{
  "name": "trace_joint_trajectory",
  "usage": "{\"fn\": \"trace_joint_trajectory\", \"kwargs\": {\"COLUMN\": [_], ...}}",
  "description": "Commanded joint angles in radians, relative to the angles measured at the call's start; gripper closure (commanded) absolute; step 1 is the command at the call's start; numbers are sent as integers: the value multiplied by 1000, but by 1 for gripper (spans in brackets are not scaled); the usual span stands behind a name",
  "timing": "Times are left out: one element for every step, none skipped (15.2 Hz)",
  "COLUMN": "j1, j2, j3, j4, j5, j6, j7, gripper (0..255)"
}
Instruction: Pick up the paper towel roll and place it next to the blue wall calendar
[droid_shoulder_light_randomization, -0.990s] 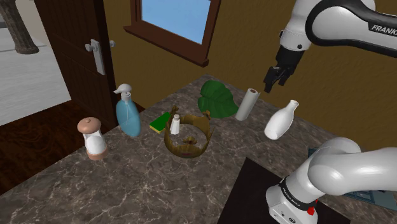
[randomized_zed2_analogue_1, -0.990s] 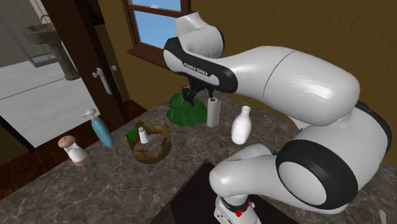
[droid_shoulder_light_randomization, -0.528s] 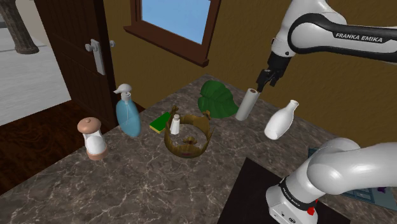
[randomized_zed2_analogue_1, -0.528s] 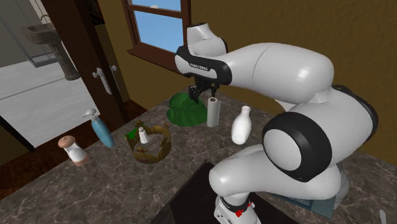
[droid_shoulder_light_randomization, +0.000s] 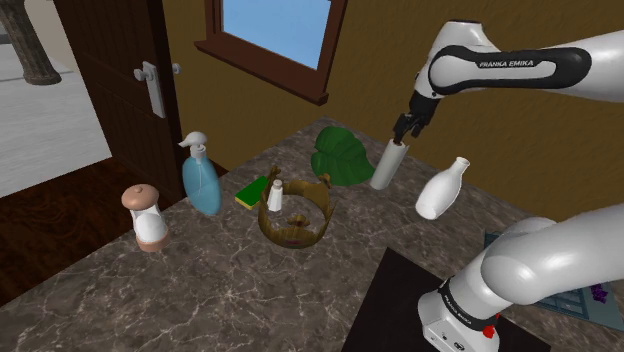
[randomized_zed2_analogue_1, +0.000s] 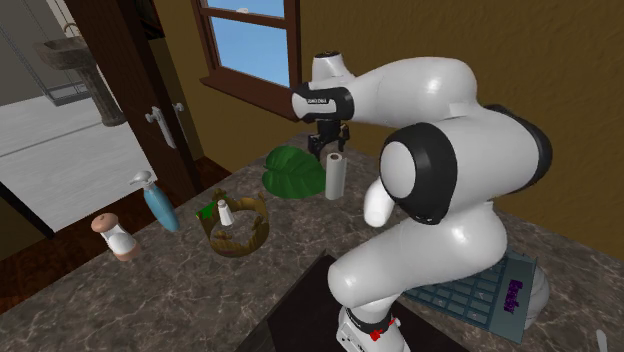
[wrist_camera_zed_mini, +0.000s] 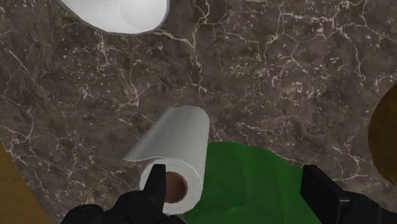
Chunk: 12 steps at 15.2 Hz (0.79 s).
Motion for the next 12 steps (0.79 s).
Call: {"fn": "trace_joint_trajectory", "kwargs": {"j1": [-3,-4,-5,-6,-7,-8,-8,-9,-9,-9,-9,-9], "j2": [69,103,137,172,208,233,239,246,252,259,267,274], "j3": [-32,-47,-62,-77,-90,-99,-100,-101,-103,-104,-105,-107], "j4": [28,42,56,72,90,102,95,87,80,73,66,60], "j5": [12,21,32,44,59,70,71,73,74,75,77,79], "j6": [55,80,105,128,151,165,179,193,206,220,234,248], "j7": [-35,-54,-73,-94,-115,-130,-131,-132,-134,-135,-136,-138], "gripper": [0,0,0,0,0,0,0,0,0,0,0,0]}}
